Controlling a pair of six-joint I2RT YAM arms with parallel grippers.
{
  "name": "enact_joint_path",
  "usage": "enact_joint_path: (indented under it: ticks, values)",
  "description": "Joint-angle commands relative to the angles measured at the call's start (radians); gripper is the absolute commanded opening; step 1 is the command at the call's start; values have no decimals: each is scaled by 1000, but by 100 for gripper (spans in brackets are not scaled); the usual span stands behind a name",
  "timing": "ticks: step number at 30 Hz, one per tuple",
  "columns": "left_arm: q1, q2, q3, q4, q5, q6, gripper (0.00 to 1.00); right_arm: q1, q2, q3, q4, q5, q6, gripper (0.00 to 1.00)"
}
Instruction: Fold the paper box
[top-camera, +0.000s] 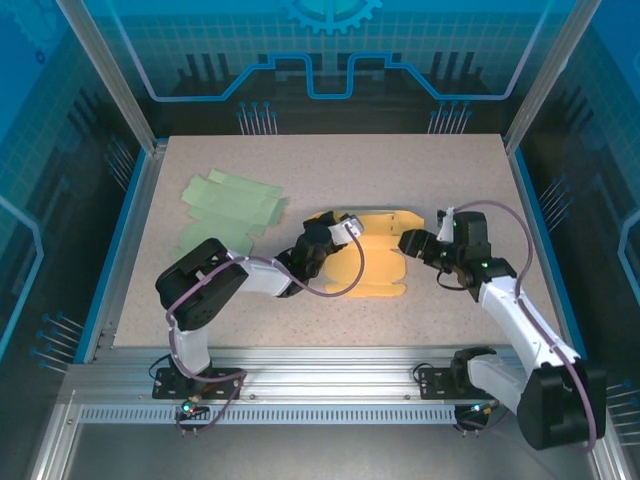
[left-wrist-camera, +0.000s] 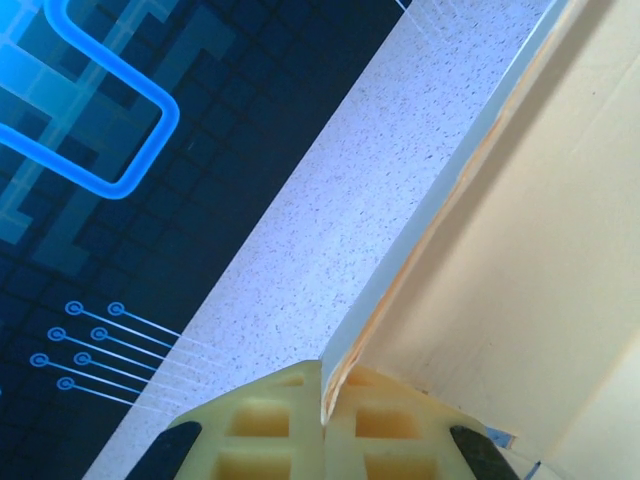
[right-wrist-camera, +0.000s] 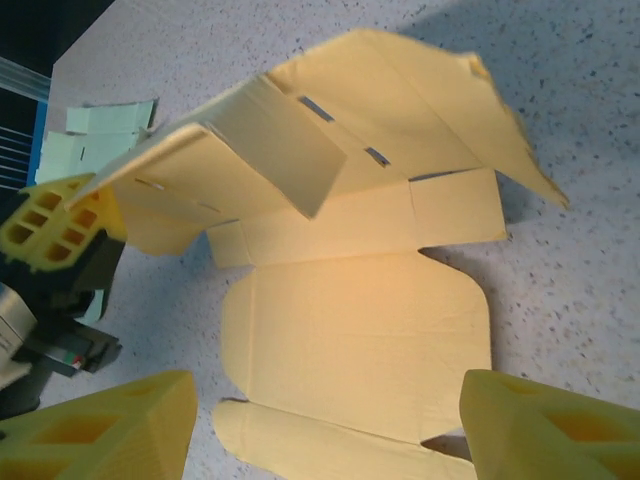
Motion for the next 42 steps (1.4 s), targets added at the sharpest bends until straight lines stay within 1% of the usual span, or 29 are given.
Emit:
enact_joint_path:
  ticks: [1,2,4,8,15,21,25,28,32,35,38,41,42]
  values:
    - [2,-53,-26,4,48,-85,0,-10,-46,-51,3,34,-21,62]
    - [0,-60,-30,3,56,-93,0,-9,-49,-65,10,47,-20,57]
    - [3,-71,-37,-2,73,-110,0,-8,-42,-91,37,63,-15,55]
    - [3,-92,-57,-6,109,-134,0,-9,10,-121,113,61,-25,55]
    - [6,-114,-71,-23,157,-166,0,-10,141,-85,168,100,-49,53]
    - [15,-126,-79,-24,173,-180,0,-16,244,-25,167,132,-83,54]
    - [22,-133,-84,-22,181,-191,0,-16,283,-6,173,139,-90,55]
    - [25,-133,-83,-23,184,-197,0,-17,307,-3,191,120,-85,55]
    - [25,-125,-75,-23,187,-205,0,-17,327,-18,272,51,-57,51]
    - [25,-111,-69,-22,183,-215,0,-16,331,-27,325,4,-35,40]
    - [24,-98,-63,-21,172,-214,0,-17,327,-33,363,-30,-10,35]
    - [21,-84,-51,-27,157,-218,0,-17,323,-39,384,-45,16,22]
    - [17,-79,-43,-30,152,-217,0,-16,321,-44,393,-47,26,21]
